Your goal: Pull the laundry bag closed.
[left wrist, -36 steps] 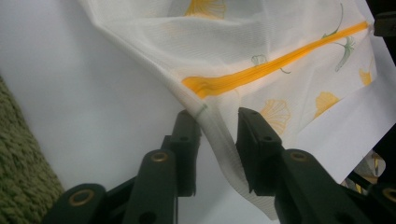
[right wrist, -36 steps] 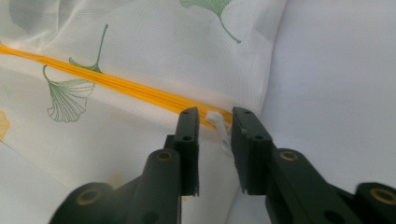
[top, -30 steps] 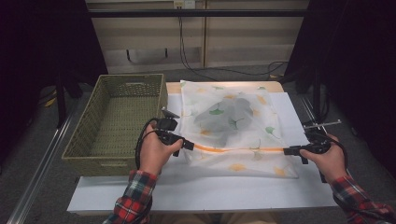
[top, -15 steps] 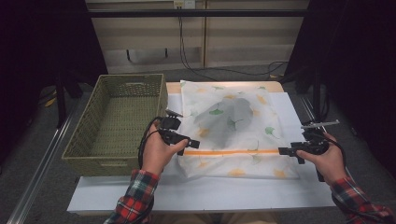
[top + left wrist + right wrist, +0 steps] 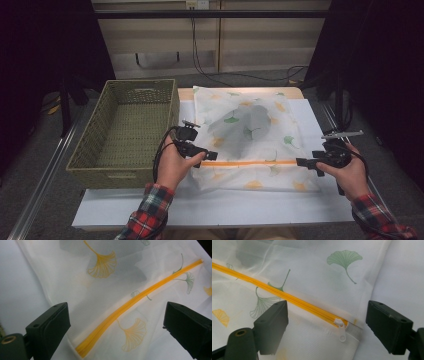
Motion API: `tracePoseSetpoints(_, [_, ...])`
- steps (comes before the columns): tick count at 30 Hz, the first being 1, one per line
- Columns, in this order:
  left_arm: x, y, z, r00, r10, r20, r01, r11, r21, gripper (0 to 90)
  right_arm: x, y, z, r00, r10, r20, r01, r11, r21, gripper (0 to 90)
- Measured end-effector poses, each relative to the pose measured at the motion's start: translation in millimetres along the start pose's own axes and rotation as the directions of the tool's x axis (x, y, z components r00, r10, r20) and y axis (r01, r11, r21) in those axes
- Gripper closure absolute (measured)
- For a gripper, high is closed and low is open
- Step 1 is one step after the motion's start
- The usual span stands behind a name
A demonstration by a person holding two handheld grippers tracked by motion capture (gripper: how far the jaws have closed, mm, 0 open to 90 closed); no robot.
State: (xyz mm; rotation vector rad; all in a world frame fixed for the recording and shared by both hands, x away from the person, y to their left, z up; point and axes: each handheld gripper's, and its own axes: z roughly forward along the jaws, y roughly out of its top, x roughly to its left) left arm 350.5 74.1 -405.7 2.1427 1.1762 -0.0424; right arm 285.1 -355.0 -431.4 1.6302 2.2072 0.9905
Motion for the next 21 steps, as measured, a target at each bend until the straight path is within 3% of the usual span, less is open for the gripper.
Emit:
tracePoseSetpoints(13, [-4.0,-9.9,17.5,0.9993,0.032,0.017,-0.032,0.9994,0.014,5.3,10.1,-8.6,-0.3,0.9993,-0.031,-0.023,0.031,0.999,-0.017,13.1])
tracePoseSetpoints(19, [-6.0,-10.7,18.6,0.9989,0.039,0.024,-0.039,0.9992,-0.001,4.8,10.8,-10.8,0.0,0.9980,-0.060,-0.018,0.060,0.998,-0.016,12.7])
tracePoseSetpoints(21, [-5.5,-11.0,19.0,0.9986,0.047,0.023,-0.047,0.9989,0.004,4.5,10.6,-11.0,-0.6,0.9987,-0.048,-0.017,0.048,0.999,-0.015,12.6])
